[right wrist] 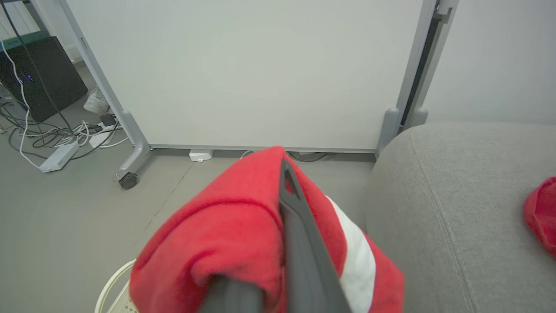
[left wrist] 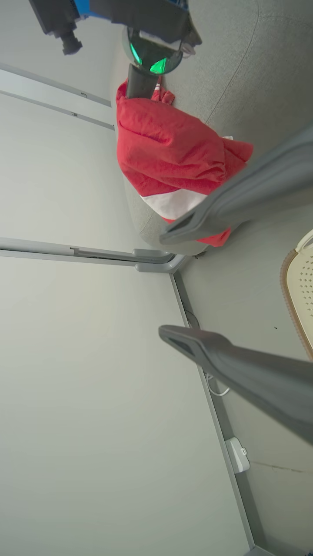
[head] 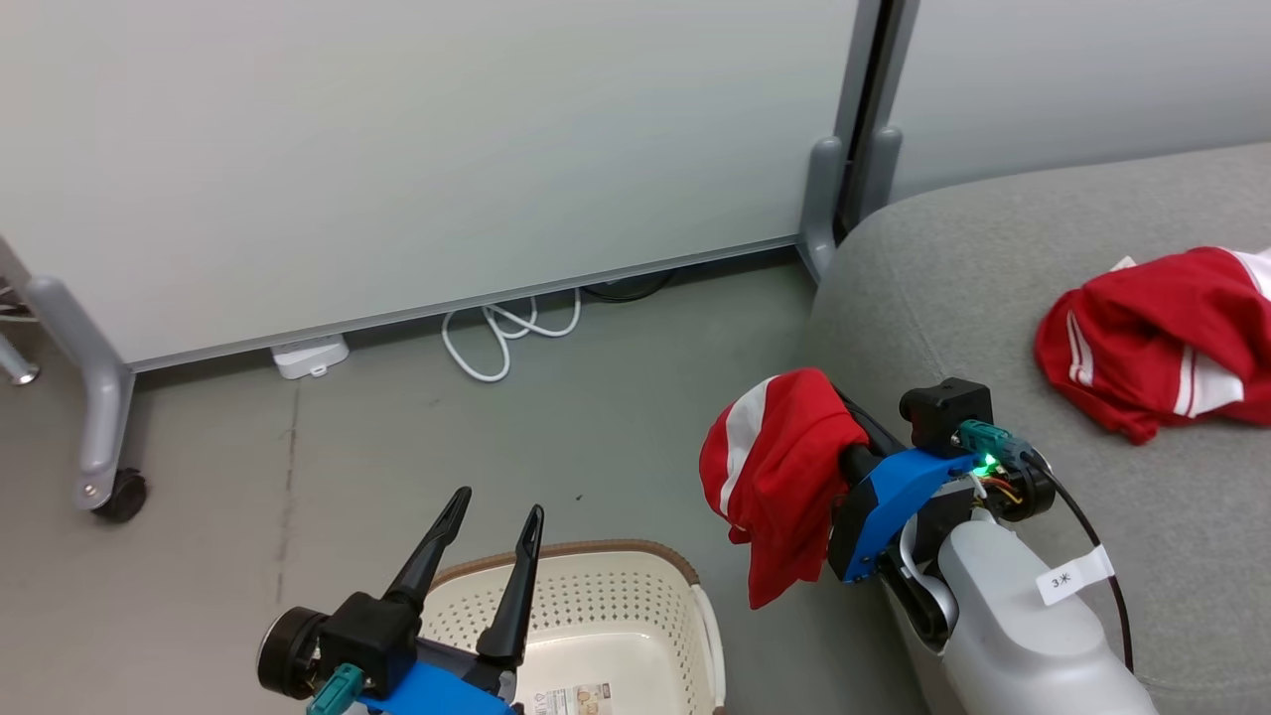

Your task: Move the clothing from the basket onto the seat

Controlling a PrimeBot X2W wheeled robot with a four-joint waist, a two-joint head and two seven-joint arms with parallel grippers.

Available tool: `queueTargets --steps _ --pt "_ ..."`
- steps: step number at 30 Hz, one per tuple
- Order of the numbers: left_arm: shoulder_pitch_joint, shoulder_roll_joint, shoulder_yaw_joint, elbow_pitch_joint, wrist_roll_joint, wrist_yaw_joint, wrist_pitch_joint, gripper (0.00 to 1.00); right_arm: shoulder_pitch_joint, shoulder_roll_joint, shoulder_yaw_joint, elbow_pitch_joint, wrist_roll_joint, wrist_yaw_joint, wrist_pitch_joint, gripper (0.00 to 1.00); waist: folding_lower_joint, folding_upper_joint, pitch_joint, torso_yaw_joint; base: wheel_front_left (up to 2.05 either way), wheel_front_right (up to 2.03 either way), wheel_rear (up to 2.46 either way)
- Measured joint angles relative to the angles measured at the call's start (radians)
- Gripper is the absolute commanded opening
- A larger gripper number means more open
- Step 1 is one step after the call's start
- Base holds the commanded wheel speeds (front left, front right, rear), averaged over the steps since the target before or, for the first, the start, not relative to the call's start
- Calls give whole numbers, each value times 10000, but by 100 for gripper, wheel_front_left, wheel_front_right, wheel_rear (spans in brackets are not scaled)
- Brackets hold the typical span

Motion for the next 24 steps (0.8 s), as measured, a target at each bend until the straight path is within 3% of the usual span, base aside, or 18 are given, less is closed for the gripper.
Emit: queueTargets --steps 8,24 --pt "-4 -251 182 82 322 -213 0 100 2 -2 71 -297 10 0 54 0 0 0 114 -815 0 0 0" --pt "-364 -232 25 96 447 -255 2 100 13 -4 226 -865 213 0 119 0 0 0 537 -3150 0 0 0"
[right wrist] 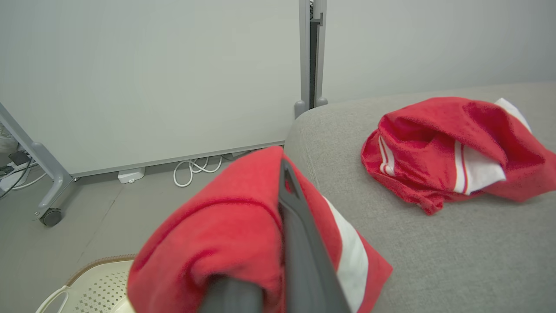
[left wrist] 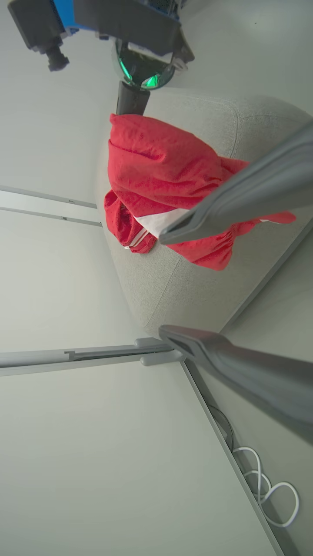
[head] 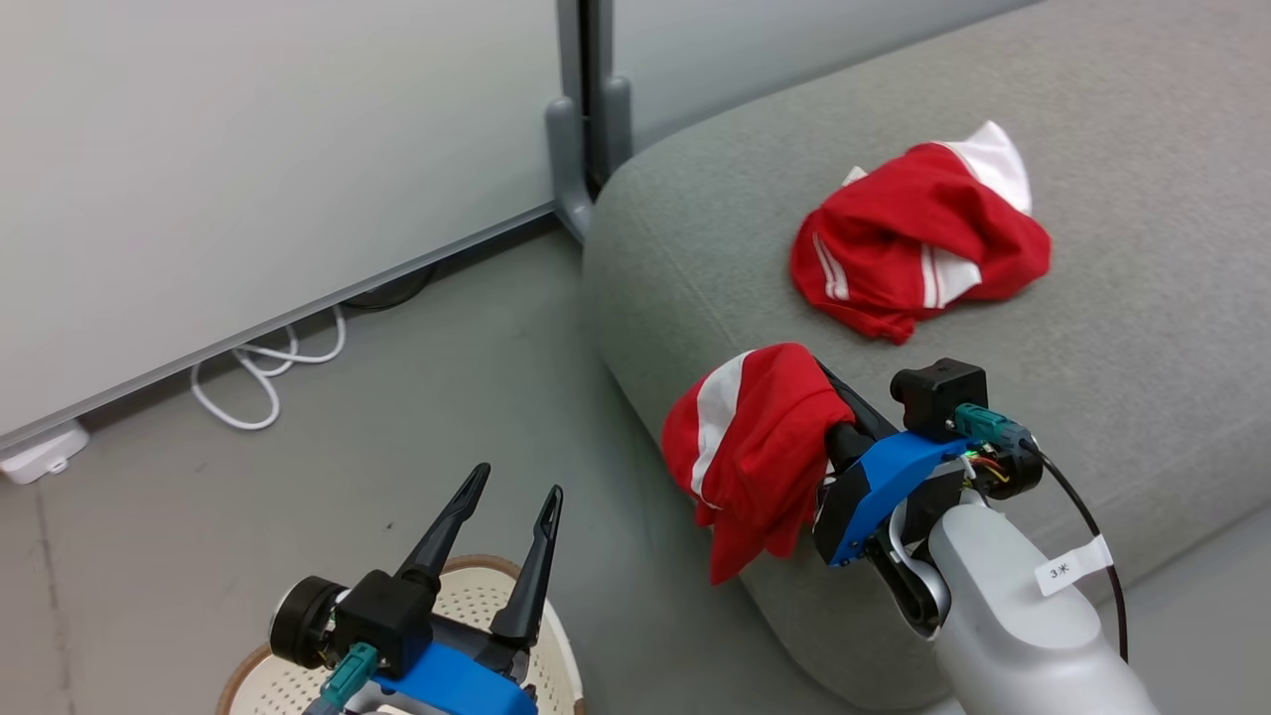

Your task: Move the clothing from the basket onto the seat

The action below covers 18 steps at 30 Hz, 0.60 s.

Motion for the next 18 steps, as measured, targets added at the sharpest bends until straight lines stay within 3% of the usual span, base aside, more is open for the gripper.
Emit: queueTargets --steps 11,18 --pt "-198 188 -117 6 -94 0 -2 100 105 -2 36 -240 209 0 -81 0 0 0 276 -1215 0 0 0" --pt "-445 274 -347 92 -192 -38 0 100 216 -4 -245 -326 117 0 -167 0 0 0 425 -1333 0 0 0"
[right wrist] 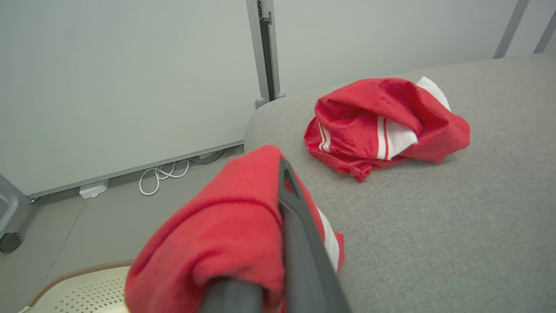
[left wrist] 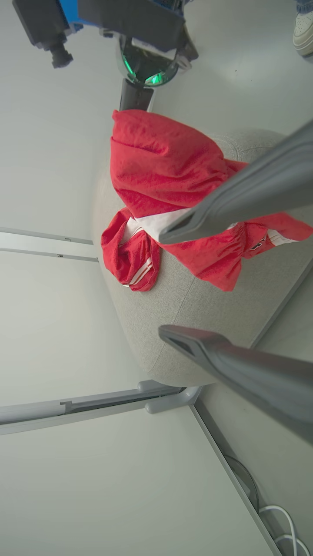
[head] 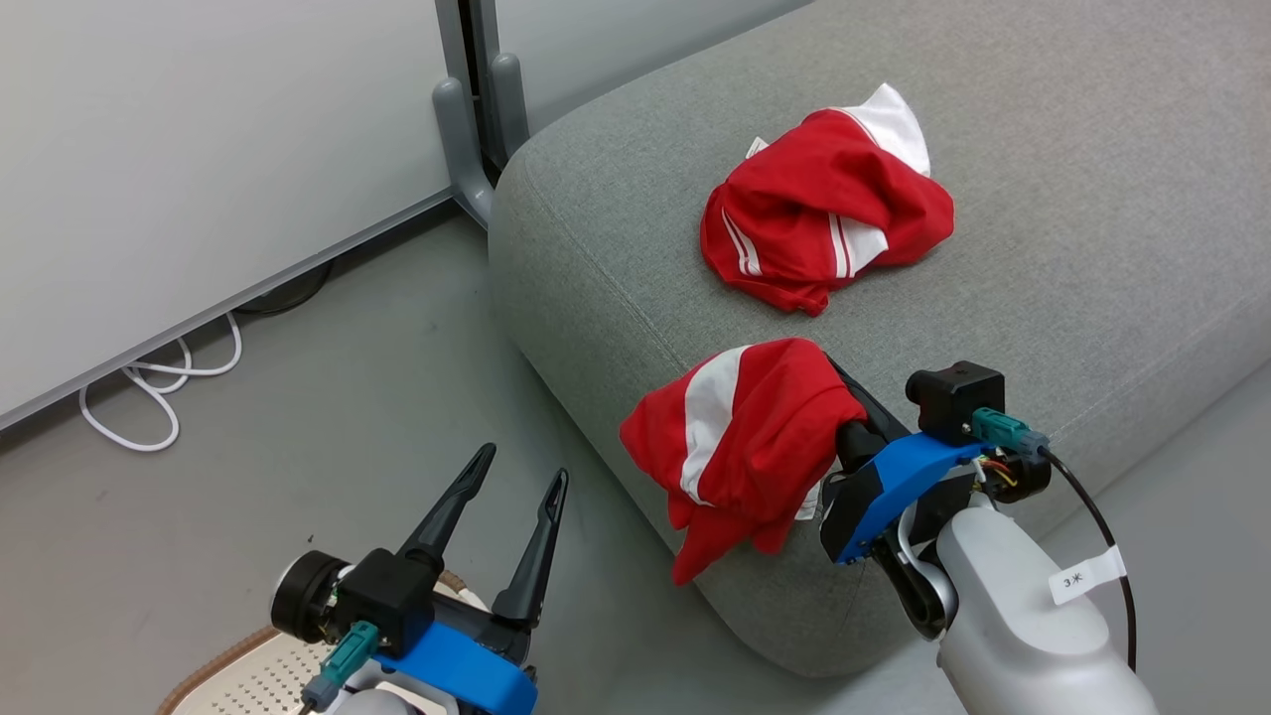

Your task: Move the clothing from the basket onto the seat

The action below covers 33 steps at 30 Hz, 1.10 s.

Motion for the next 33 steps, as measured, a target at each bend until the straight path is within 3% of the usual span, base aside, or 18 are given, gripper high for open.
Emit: queueTargets --steps 10,17,26,33 --pt "-109 222 100 -217 31 0 -2 100 -686 2 -468 -360 359 0 -10 0 0 0 431 -33 0 0 0" --pt "-473 635 -13 -591 226 0 -2 100 -2736 -134 -1992 -410 -75 2 186 0 0 0 1272 50 0 0 0" --pt "-1435 1212 -523 -1317 422 0 -2 100 -5224 -1743 -4209 -688 -727 0 894 0 2 0 2818 421 0 0 0" --pt "-2080 1808 -970 -1956 508 0 19 100 -5887 -2694 -5833 -502 -882 0 750 0 2 0 4067 839 0 0 0"
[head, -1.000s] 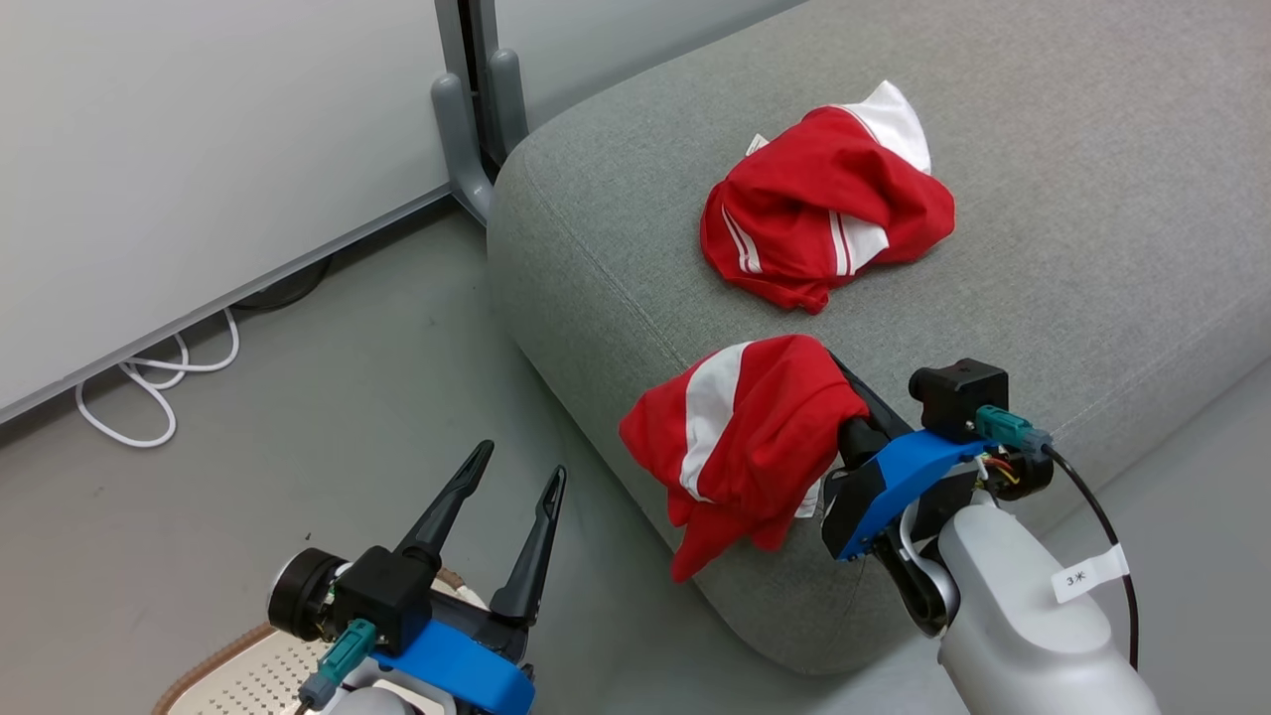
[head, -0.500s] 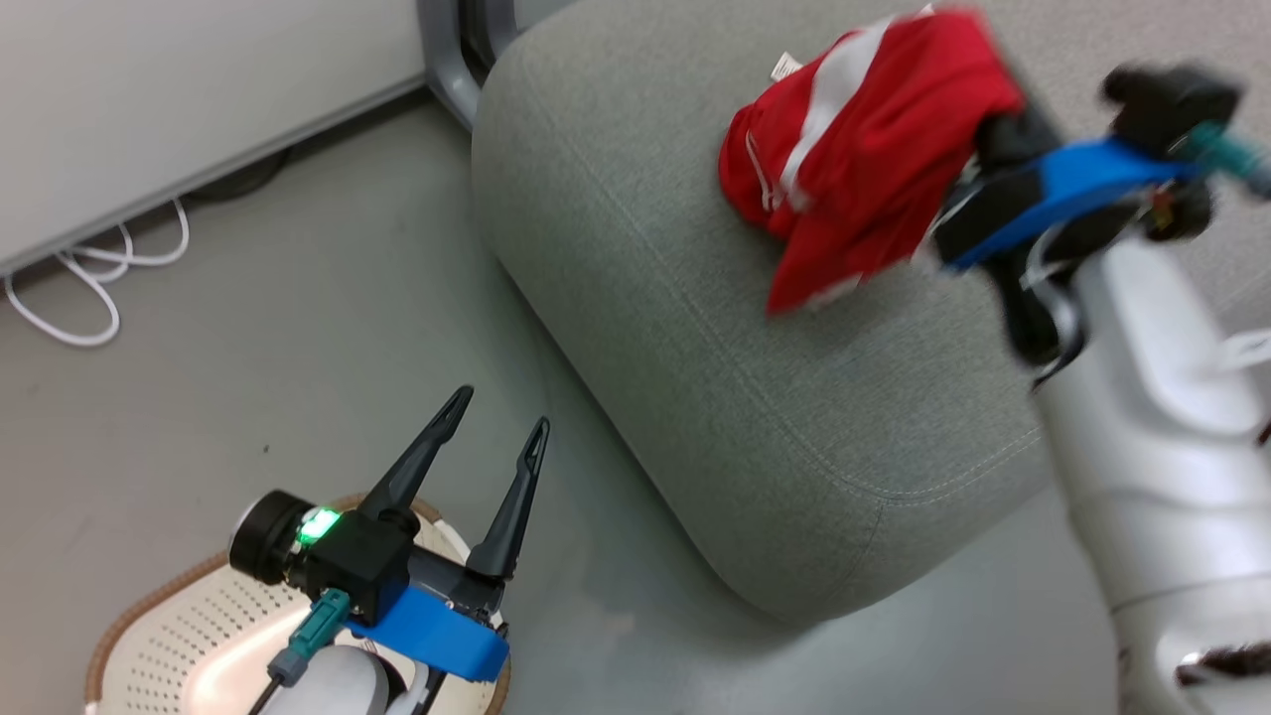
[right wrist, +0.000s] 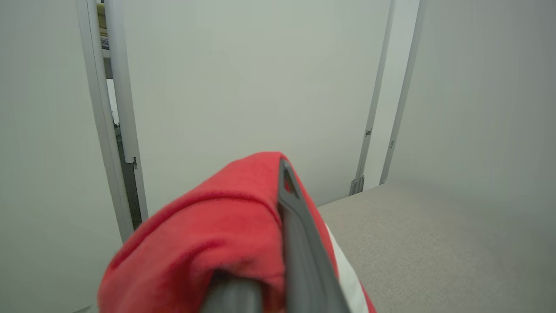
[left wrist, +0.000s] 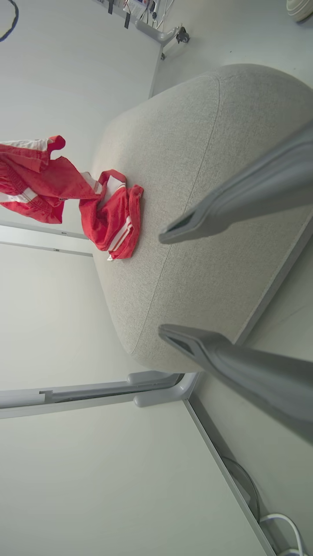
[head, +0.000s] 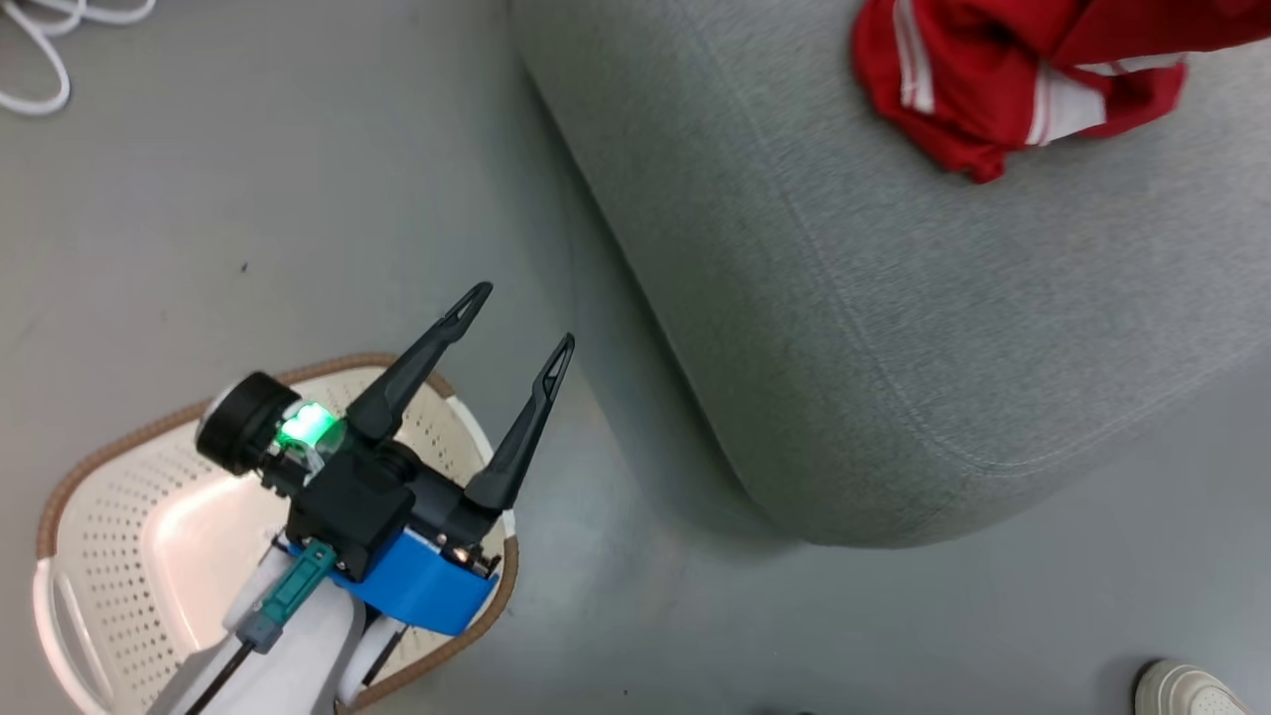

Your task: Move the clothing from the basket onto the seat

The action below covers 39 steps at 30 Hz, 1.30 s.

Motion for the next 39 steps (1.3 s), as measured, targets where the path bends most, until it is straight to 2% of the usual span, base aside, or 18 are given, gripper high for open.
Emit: queueTargets --steps 5,13,14,15,24,30,39 --pt "-512 305 -50 -614 140 0 132 100 5 -257 -863 579 4 0 -408 0 0 0 875 356 0 0 0" --pt "-789 447 -127 -1070 232 0 117 100 128 -35 -1381 1636 -698 2 -938 0 1 0 1877 939 0 0 0" --pt "-802 447 -127 -1072 230 0 115 100 144 36 -1365 1799 -821 2 -945 23 0 0 1926 1015 0 0 0" --pt "-812 443 -136 -1034 228 0 109 100 153 123 -1289 2073 -993 2 -989 100 0 -1 1979 1147 0 0 0" --pt "-890 196 -174 -706 50 0 21 100 158 138 -982 2514 -1229 2 -1045 100 -1 0 1678 1447 0 0 0" --pt "-893 -205 -173 -284 -159 0 -8 100 677 171 -905 2464 -1018 2 -1058 100 -1 0 1147 1590 0 0 0" --pt "-358 -966 332 418 -508 0 -10 100 2559 476 17 1051 -688 0 -1072 100 -2 0 -237 1822 0 0 0"
